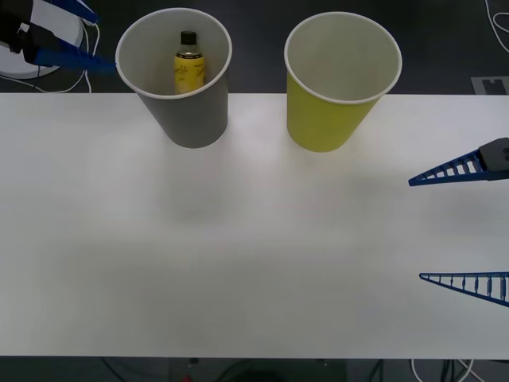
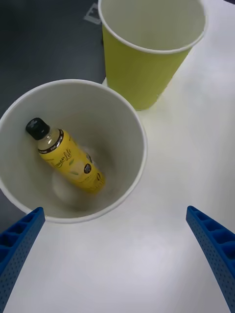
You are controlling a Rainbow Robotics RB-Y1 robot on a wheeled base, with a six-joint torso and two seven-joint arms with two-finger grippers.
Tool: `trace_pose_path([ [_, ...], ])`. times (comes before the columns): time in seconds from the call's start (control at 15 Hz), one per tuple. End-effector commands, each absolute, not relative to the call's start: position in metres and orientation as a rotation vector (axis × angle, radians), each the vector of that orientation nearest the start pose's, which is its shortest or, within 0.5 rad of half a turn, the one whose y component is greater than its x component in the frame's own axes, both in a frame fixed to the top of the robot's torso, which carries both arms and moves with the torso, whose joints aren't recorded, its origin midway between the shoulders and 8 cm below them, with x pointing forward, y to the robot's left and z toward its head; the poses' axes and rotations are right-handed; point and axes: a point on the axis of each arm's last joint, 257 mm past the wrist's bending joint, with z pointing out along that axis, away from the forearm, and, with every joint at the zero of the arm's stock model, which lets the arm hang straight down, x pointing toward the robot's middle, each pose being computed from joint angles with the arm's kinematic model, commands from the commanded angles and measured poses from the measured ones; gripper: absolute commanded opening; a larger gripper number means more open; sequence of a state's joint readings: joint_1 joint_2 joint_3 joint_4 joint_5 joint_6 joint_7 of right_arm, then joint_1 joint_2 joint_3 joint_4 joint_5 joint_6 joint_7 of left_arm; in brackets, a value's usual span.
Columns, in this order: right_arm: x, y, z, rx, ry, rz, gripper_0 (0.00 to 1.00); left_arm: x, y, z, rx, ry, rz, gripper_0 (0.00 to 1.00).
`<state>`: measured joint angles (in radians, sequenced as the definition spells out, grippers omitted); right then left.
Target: Put the can into the green bin and the plastic bottle into the gray bin
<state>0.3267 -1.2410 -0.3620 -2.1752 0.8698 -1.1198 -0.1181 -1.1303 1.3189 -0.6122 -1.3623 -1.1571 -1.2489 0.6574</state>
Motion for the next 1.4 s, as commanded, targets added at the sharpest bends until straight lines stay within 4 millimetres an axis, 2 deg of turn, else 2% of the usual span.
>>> trace_pose_path([
  [0.07,0.284,-0.202,-0.070,-1.550,1.384,0.564,1.00,0.505,0.250,0.027,1.399,1.821,-0.324,1.00],
  [0.27,0.284,-0.202,-0.070,-1.550,1.384,0.564,1.00,0.492,0.253,0.011,1.430,1.765,-0.355,1.00],
  [0.53,0.284,-0.202,-0.070,-1.550,1.384,0.564,1.00,0.473,0.245,-0.009,1.419,1.707,-0.364,1.00],
  [0.87,0.284,-0.202,-0.070,-1.550,1.384,0.564,1.00,0.429,0.232,-0.036,1.493,1.640,-0.369,1.00],
  [1.2,0.284,-0.202,-0.070,-1.550,1.384,0.564,1.00,0.393,0.235,-0.057,1.540,1.554,-0.419,1.00],
  [1.4,0.284,-0.202,-0.070,-1.550,1.384,0.564,1.00,0.371,0.244,-0.062,1.579,1.520,-0.454,1.00],
])
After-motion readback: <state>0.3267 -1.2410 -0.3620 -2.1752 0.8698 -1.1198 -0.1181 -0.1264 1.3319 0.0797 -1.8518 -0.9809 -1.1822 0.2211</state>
